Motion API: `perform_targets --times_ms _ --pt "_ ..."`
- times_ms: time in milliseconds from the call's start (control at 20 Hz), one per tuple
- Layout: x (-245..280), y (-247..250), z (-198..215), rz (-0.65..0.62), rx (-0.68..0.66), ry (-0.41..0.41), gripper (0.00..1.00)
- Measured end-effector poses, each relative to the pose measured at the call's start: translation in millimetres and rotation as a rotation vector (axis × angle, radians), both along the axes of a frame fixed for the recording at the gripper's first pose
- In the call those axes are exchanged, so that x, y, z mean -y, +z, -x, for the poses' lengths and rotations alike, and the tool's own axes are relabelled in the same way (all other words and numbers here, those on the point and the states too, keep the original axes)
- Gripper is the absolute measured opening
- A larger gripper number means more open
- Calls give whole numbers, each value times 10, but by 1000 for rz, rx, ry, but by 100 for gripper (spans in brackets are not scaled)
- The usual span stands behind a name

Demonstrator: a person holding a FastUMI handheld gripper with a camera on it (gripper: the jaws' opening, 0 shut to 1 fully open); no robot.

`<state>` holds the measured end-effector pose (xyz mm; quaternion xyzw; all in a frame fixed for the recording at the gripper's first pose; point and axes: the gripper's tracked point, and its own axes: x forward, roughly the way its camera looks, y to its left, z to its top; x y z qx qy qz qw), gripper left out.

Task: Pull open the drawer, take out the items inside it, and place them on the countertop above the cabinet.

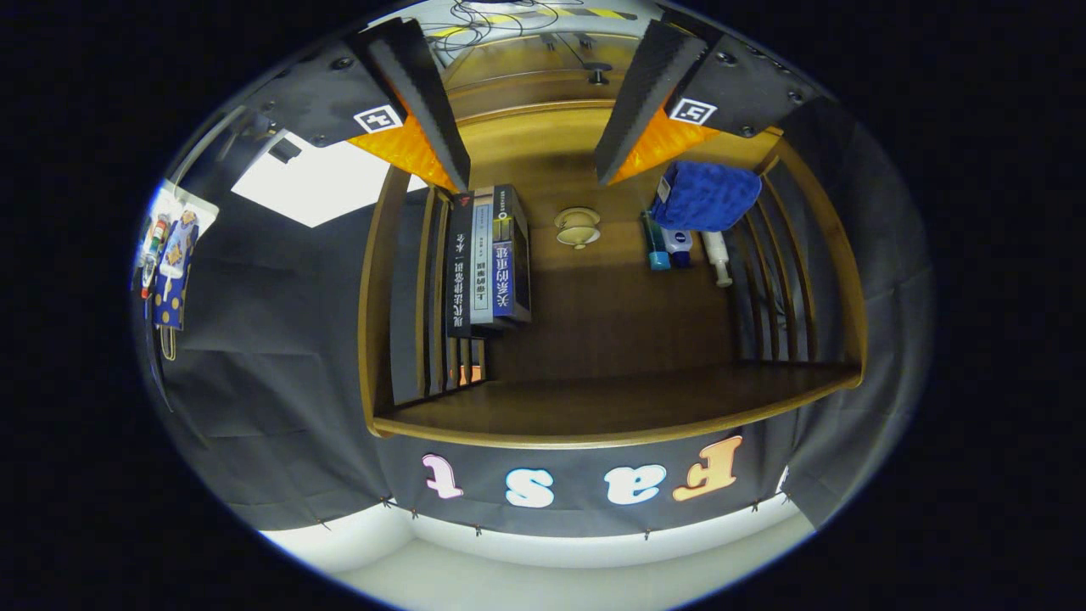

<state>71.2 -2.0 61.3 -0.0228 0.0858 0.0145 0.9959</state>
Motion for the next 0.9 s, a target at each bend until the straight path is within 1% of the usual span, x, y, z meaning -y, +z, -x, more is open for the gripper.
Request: perform_targets --times_ms 250,700,900 --pt "-141 -170 38 -11 -26 30 98" --pt "-177 -192 31 -10 -27 30 98" --pt "-244 -249 66 -34 -41 35 98"
